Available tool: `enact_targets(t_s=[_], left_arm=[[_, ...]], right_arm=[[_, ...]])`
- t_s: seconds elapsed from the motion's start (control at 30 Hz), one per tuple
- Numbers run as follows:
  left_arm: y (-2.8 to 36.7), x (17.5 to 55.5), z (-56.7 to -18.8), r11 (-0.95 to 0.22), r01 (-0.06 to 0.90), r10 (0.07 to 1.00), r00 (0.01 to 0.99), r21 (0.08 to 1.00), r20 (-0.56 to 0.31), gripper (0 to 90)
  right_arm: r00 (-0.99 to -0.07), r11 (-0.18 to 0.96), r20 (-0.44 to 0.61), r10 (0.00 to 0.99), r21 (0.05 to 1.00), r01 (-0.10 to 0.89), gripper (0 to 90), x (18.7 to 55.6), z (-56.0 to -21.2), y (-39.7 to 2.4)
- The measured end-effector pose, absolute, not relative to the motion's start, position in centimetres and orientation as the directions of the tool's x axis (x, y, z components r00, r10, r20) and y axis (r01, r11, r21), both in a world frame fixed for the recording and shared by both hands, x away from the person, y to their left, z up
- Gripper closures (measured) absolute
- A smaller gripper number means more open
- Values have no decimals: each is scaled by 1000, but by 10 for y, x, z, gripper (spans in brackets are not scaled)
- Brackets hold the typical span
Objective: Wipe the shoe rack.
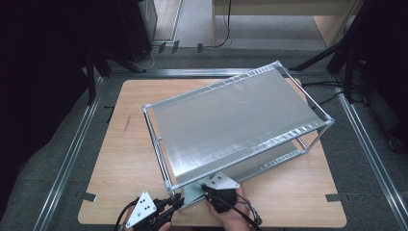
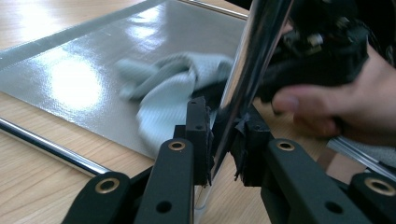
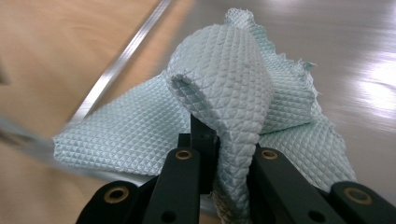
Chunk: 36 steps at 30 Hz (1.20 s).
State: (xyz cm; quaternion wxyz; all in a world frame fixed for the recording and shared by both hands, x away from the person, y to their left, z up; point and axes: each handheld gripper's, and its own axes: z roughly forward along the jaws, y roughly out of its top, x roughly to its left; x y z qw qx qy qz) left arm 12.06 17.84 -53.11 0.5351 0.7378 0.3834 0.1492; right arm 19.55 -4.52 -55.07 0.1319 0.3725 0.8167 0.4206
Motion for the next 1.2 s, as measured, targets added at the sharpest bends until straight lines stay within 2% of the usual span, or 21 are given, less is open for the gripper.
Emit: enact_targets(t_s=[0.13, 0.3, 0.5, 0.57, 0.6, 0.7, 1.2], left_arm=[[180, 120, -530, -131, 404, 725, 662, 905, -190, 781], [182, 120, -531, -138, 405, 725, 662, 904, -187, 781], [186, 120, -531, -135, 409, 733, 654, 903, -187, 781], [187, 120, -531, -132, 409, 734, 652, 903, -188, 780], [188, 120, -531, -130, 409, 736, 650, 903, -189, 780], [189, 120, -531, -130, 408, 739, 648, 904, -186, 781], [204, 122, -529, -94, 400, 763, 617, 912, -192, 781]], right_arm=[[-724, 407, 60, 687, 794, 452, 844, 186, -550, -31], [-701, 413, 30, 712, 790, 453, 844, 197, -548, -44], [-614, 350, 45, 788, 788, 506, 836, 222, -549, -92], [-584, 343, 35, 811, 780, 523, 805, 229, -550, -109], [-545, 307, 59, 836, 774, 554, 813, 237, -550, -126], [-485, 290, 26, 874, 774, 564, 846, 245, -548, -147], [-224, 104, 46, 973, 783, 613, 845, 280, -542, -239]])
